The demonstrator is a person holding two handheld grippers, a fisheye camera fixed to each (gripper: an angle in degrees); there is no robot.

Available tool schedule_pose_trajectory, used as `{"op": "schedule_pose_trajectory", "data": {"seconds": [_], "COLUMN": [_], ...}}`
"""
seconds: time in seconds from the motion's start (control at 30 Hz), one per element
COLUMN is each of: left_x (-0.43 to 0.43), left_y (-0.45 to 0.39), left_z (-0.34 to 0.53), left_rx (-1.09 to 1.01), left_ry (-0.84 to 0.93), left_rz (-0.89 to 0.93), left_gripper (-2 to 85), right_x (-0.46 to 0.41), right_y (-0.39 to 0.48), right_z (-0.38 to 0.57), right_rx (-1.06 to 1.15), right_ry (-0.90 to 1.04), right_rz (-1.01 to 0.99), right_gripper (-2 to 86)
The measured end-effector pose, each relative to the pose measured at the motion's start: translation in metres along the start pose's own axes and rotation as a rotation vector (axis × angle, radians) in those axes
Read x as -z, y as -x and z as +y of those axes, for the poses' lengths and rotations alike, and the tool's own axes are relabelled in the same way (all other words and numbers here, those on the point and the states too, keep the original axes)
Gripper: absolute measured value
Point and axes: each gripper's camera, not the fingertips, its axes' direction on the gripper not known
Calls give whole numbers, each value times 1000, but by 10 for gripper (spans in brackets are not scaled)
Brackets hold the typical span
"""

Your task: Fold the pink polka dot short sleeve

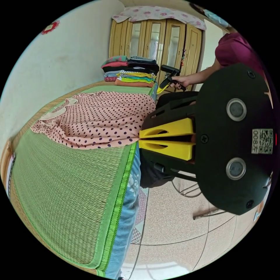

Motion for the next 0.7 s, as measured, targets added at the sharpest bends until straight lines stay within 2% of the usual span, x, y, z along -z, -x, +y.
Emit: {"op": "schedule_pose_trajectory", "data": {"seconds": [0.23,0.7], "left_x": [35,49], "left_y": [2,19], "left_z": [27,55], "left_rx": [-22,22], "left_ry": [-90,-61], "left_rz": [101,58], "left_gripper": [6,4], "right_x": [-9,-20], "right_y": [-10,-32], "right_z": [-15,-14], "right_rx": [-13,-85], "right_ry": [48,71], "right_rz": [-43,-152], "right_gripper": [93,87]}}
